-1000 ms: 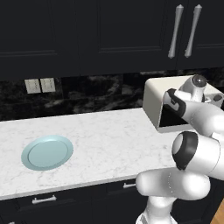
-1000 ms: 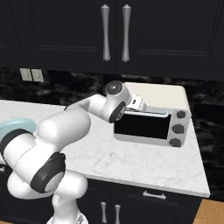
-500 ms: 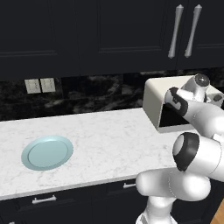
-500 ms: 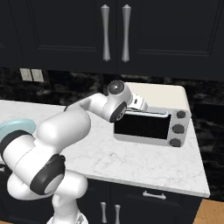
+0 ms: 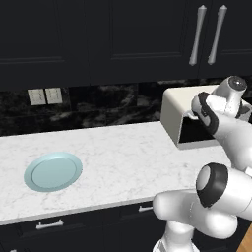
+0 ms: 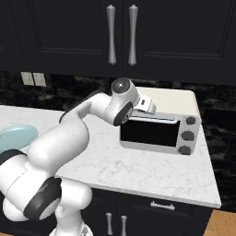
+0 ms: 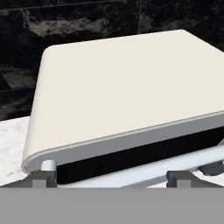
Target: Pick up the kebab skewer and baguette bread, and place them inside the toaster oven. Close the toaster oven door and start by setting the timer.
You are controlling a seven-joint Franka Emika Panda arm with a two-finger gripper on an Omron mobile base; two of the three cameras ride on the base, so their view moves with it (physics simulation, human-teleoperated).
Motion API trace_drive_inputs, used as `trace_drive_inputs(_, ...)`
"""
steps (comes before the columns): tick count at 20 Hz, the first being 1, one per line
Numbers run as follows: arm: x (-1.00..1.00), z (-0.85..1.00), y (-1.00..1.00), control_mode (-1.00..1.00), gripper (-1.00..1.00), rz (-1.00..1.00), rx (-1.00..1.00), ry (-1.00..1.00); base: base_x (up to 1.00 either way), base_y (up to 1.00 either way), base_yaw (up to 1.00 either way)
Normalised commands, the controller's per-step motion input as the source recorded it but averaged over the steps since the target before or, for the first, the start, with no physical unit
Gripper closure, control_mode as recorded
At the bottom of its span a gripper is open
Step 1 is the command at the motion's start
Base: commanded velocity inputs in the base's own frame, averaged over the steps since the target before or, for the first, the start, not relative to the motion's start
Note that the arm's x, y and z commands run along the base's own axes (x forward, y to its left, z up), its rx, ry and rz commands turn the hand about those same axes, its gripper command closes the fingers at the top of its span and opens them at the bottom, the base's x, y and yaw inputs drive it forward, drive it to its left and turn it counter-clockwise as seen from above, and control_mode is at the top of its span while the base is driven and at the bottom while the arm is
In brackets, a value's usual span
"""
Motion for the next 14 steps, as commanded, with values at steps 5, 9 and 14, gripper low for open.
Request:
trace_drive_inputs(5, -0.91, 0.0, -0.15, -1.0, -1.0, -0.02, 0.04, 0.02, 0.0, 0.0, 0.0)
trace_drive_inputs(9, -0.77, -0.02, -0.27, -1.0, -1.0, -0.11, 0.09, 0.06, 0.0, 0.0, 0.0)
trace_drive_inputs(14, -0.39, -0.18, -0.42, -1.0, -1.0, -0.22, 0.11, 0.03, 0.0, 0.0, 0.0)
